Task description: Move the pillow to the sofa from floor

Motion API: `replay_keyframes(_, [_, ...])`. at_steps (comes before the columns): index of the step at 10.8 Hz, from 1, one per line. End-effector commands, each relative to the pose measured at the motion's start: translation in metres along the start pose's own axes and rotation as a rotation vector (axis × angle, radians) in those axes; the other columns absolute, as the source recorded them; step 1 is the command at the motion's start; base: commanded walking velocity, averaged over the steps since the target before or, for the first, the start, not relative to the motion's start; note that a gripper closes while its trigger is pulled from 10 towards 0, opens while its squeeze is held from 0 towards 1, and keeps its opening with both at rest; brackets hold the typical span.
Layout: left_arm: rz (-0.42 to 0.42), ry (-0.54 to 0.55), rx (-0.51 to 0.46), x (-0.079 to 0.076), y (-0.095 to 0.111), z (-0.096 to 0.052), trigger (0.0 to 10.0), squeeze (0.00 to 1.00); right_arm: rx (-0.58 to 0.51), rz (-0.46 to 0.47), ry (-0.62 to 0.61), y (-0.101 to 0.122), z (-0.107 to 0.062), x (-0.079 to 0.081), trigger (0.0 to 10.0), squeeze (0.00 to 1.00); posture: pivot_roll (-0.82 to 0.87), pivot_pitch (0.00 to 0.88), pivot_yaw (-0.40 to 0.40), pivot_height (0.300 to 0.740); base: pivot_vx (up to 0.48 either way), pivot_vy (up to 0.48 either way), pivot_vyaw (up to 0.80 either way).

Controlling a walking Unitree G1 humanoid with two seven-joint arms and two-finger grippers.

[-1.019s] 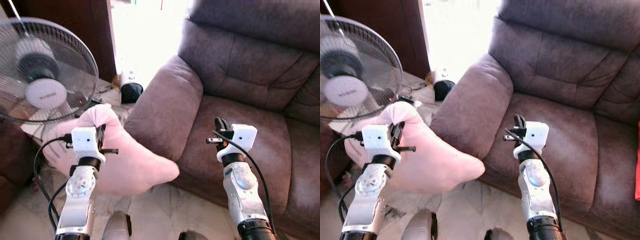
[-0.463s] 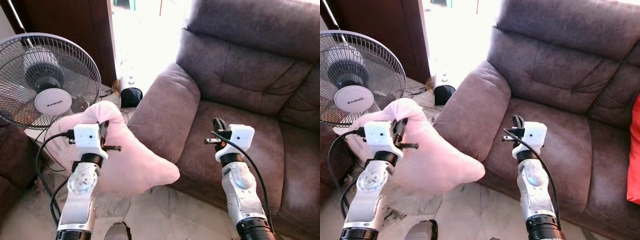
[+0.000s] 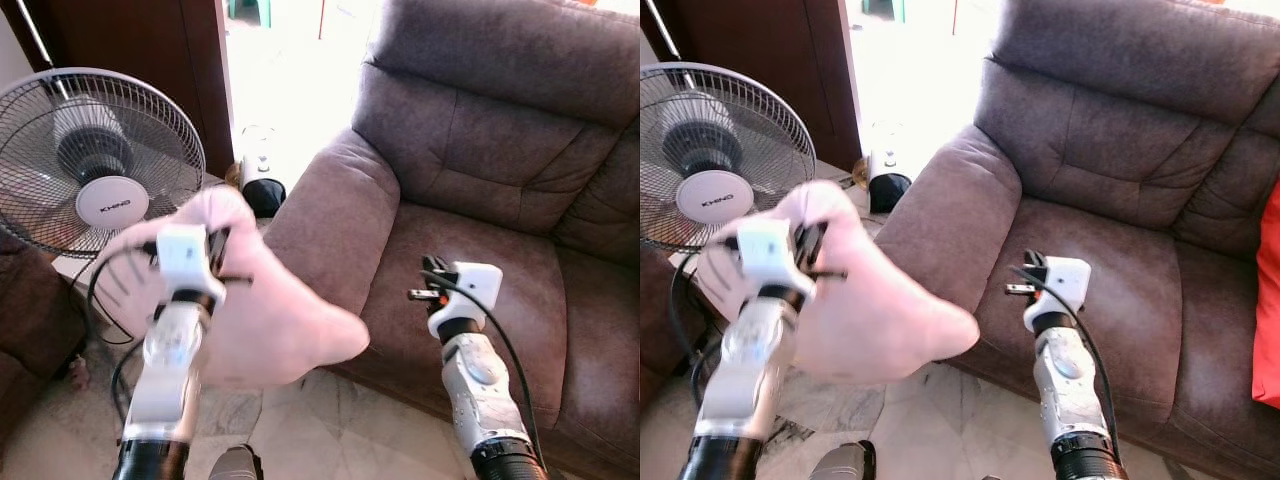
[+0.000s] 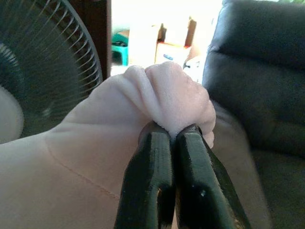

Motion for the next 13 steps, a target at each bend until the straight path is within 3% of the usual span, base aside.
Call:
replay_keyframes(1, [-0.013,-0.072,-0.174,-0.018,0.047,0.009,10.0,0.00,0.043,0.056,-0.010,-0.009,-0.001,-0.004,10.0,0.00,0.12,0.046,-0.064,0.740,0.000,0.000,0.00])
replay_keyframes(4, [-0.097,-0.127,-0.166,-0.030,0.055,0.018,10.0,0.00,0.232,0.098,-0.104,-0.046,-0.008,-0.016,10.0,0.00,0.12,0.039,-0.054,0.740,0.000,0.000,0.00])
replay_keyframes(6, [-0.136,-0.258,-0.070,-0.054,0.037,0.019,10.0,0.00,0.254,0.133,-0.136,-0.053,-0.011,-0.019,10.0,0.00,0.12,0.031,-0.042,0.740,0.000,0.000,0.00])
replay_keyframes(8, [-0.149,-0.315,-0.049,-0.065,0.039,0.026,10.0,0.00,0.197,0.116,-0.165,-0.040,-0.006,-0.025,10.0,0.00,0.11,0.021,-0.030,0.740,0.000,0.000,0.00])
replay_keyframes(9, [-0.086,-0.303,-0.043,-0.062,0.034,0.024,10.0,0.00,0.115,0.048,-0.167,-0.023,-0.003,-0.027,10.0,0.00,0.10,0.024,-0.026,0.740,0.000,0.000,0.00])
replay_keyframes(10, [0.051,-0.277,-0.031,-0.053,0.022,0.017,10.0,0.00,0.014,0.029,-0.161,-0.002,0.001,-0.025,10.0,0.00,0.11,0.032,-0.029,0.740,0.000,0.000,0.00])
replay_keyframes(11, [0.038,-0.225,-0.023,-0.044,0.017,0.011,10.0,0.00,-0.056,-0.008,-0.121,0.013,0.005,-0.016,10.0,0.00,0.11,0.038,-0.033,0.740,0.000,0.000,0.00])
replay_keyframes(13, [0.064,-0.214,-0.005,-0.039,0.011,0.006,10.0,0.00,-0.079,0.030,-0.081,0.019,0.009,-0.005,10.0,0.00,0.11,0.046,-0.041,0.740,0.000,0.000,-0.31])
Point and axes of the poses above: a point about 5 cm out from each wrist's last joint towards the gripper, its own z axis pointing out of the wrist towards the gripper, its own y axis along the axis of the wrist's last joint, x = y × z, the point moved 4 cm from there along z, pointing out of the wrist towards the gripper, and after that the axes turned 6 degrees about -z, right-handed, at the moved point
